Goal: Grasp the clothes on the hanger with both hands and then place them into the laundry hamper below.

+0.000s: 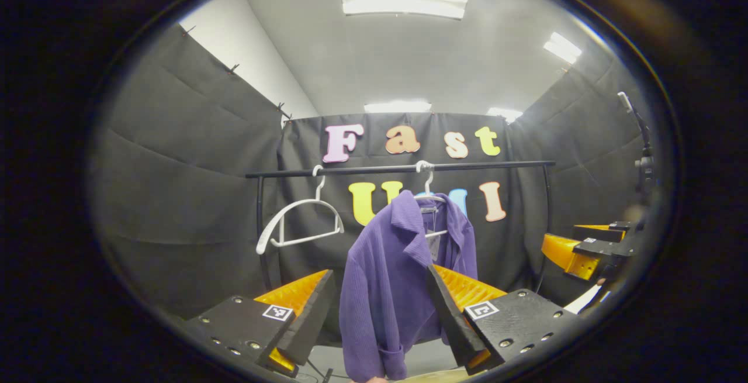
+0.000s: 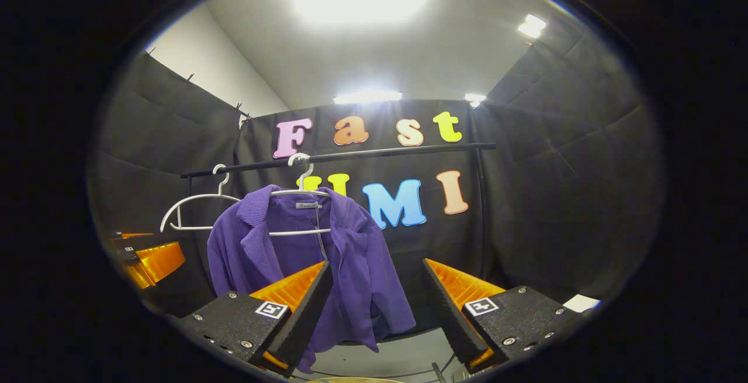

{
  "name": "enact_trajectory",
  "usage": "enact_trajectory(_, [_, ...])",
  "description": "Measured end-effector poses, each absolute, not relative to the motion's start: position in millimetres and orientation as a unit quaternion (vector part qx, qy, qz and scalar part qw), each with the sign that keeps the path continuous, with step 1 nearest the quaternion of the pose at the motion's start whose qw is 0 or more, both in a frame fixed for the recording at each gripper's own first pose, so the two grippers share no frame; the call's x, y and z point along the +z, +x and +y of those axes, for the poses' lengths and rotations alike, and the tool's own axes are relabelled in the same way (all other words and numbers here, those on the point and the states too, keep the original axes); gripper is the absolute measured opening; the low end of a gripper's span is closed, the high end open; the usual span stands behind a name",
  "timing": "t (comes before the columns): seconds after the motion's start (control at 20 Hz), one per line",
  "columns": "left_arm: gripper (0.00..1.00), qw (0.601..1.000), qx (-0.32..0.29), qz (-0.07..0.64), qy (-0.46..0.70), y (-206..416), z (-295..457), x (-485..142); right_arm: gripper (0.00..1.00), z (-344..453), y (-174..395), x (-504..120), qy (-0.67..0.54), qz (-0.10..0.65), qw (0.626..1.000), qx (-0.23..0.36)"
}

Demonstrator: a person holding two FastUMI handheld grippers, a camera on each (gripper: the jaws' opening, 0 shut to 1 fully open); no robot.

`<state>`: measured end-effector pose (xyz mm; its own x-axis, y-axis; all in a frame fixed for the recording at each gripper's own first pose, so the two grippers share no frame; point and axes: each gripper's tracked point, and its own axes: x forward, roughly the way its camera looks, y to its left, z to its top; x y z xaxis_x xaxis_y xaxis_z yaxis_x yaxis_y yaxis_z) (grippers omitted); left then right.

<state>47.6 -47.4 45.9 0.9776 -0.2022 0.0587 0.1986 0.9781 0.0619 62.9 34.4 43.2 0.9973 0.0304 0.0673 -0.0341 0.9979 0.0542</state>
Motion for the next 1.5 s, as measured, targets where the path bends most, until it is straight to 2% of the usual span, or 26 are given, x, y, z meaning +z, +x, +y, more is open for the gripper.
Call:
enact_trajectory(0.25, [0.9,0.994,-0.094,-0.042,0.035,87,-83,54,0.94,34,108,53,0.052,-0.04,0.997,0.047])
enact_trajectory(0.3, [0.96,0.994,-0.094,-0.038,0.036,99,-93,51,0.94,33,107,53,0.056,-0.041,0.996,0.052])
enact_trajectory(0.6, [0.96,0.996,-0.08,-0.016,0.046,150,-135,33,0.94,39,181,53,0.065,-0.032,0.993,0.09])
enact_trajectory(0.65, [0.97,0.996,-0.079,-0.013,0.046,157,-141,30,0.91,44,190,53,0.067,-0.031,0.992,0.101])
enact_trajectory(0.75, [0.97,0.996,-0.075,-0.016,0.046,170,-151,28,0.94,54,207,52,0.068,-0.03,0.99,0.122])
enact_trajectory(0.8, [0.96,0.996,-0.07,-0.016,0.046,177,-152,25,0.94,57,215,50,0.069,-0.028,0.989,0.129])
enact_trajectory(0.85, [0.84,0.997,-0.064,-0.015,0.046,183,-153,22,0.94,60,223,48,0.071,-0.027,0.988,0.135])
enact_trajectory(0.95, [0.96,0.997,-0.052,-0.014,0.048,195,-154,18,0.94,66,239,46,0.08,-0.023,0.986,0.147])
enact_trajectory(1.1, [0.87,0.998,-0.034,-0.003,0.055,213,-155,4,0.94,78,262,33,0.089,-0.009,0.982,0.166])
enact_trajectory(1.15, [0.9,0.998,-0.026,-0.001,0.058,216,-154,1,0.95,84,267,29,0.09,-0.005,0.981,0.174])
enact_trajectory(1.2, [0.88,0.998,-0.02,0.001,0.057,220,-152,-4,0.95,89,271,25,0.09,-0.001,0.979,0.185])
enact_trajectory(1.25, [0.92,0.998,-0.015,0.003,0.055,224,-152,-8,0.95,94,275,20,0.088,0.002,0.977,0.195])
enact_trajectory(1.3, [0.9,0.999,-0.011,0.004,0.052,227,-152,-11,0.95,98,279,13,0.082,0.005,0.976,0.203])
enact_trajectory(1.35, [0.96,0.999,-0.007,0.005,0.051,232,-151,-14,0.95,102,283,8,0.074,0.009,0.975,0.209])
enact_trajectory(1.4, [0.9,0.999,-0.002,0.005,0.051,235,-150,-17,0.95,104,287,2,0.066,0.011,0.975,0.211])
enact_trajectory(1.5, [0.9,0.998,0.011,-0.002,0.054,243,-146,-19,0.95,110,295,-7,0.052,0.013,0.975,0.218])
